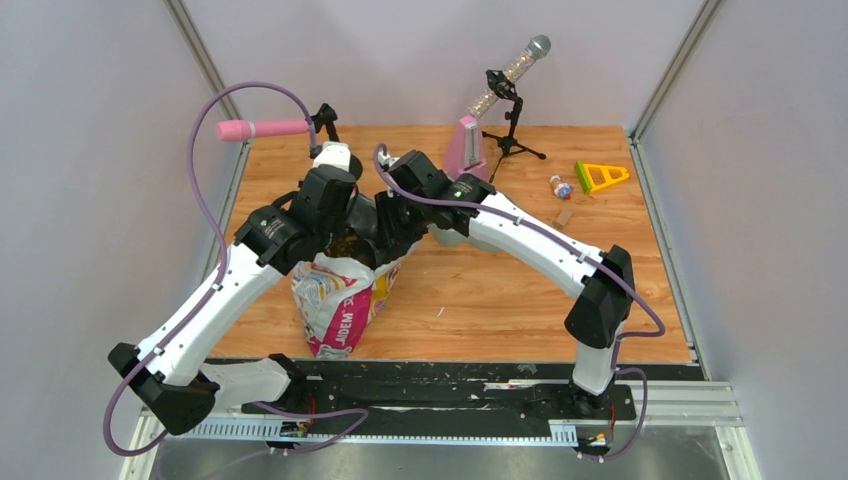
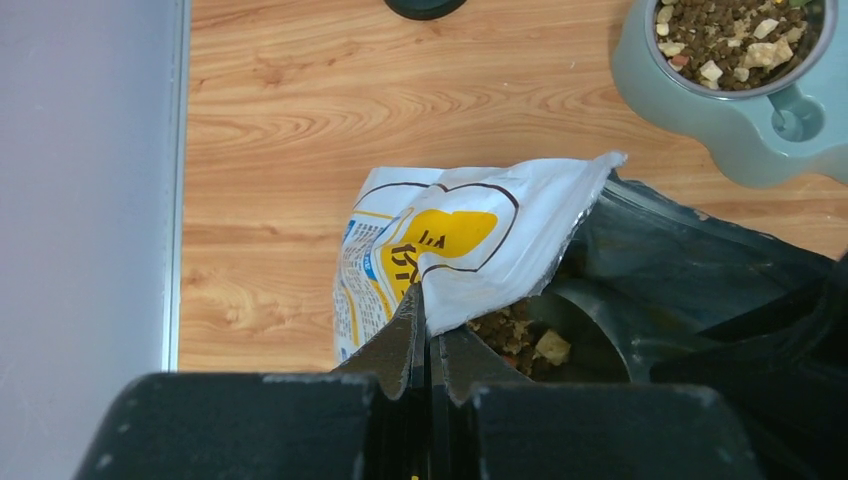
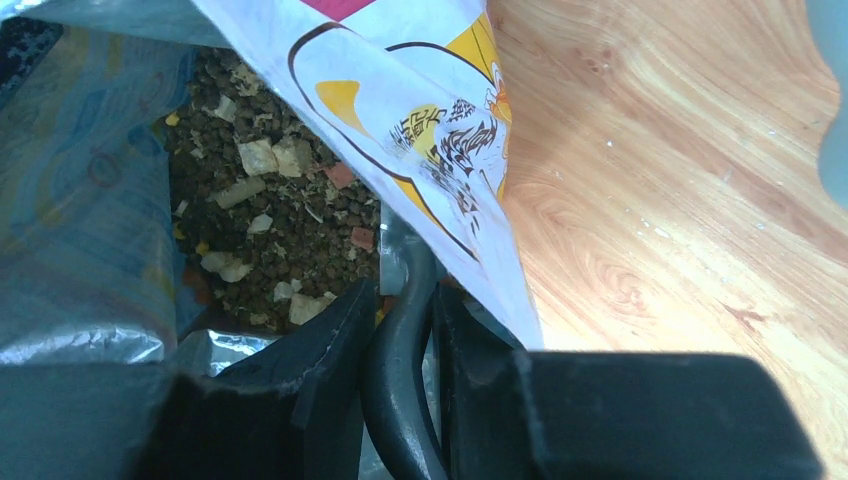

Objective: Serve the pet food

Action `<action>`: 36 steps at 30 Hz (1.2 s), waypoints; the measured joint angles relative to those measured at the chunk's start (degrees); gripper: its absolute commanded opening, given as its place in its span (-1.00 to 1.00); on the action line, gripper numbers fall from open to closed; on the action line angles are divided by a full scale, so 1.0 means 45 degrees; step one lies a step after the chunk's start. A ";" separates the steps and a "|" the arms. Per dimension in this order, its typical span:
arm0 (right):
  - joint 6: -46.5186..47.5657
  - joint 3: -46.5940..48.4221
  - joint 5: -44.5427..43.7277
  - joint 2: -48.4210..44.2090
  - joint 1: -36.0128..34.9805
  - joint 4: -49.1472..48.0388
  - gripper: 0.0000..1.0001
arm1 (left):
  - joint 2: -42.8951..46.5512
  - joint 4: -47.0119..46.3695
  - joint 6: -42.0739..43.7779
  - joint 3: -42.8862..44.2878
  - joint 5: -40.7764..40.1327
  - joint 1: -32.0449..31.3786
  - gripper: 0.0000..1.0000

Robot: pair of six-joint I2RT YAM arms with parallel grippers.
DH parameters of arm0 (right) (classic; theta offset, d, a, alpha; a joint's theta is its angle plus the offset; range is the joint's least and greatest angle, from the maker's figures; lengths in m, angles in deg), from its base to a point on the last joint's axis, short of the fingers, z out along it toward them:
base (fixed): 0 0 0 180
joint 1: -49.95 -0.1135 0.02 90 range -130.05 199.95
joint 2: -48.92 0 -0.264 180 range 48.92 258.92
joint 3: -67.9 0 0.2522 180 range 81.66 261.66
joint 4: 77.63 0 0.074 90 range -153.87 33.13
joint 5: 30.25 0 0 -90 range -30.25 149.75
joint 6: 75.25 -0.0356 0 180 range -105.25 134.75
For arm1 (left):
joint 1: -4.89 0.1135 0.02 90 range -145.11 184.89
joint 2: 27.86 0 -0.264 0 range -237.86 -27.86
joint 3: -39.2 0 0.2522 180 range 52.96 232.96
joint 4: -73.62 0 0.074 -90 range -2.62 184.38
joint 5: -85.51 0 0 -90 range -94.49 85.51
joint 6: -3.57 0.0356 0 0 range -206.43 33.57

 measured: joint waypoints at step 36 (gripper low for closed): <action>-0.4847 -0.8320 0.6960 -0.3759 0.2715 -0.9209 -1.00 | -0.0316 -0.0058 -0.0087 0.0000 0.0461 -0.0073 -1.00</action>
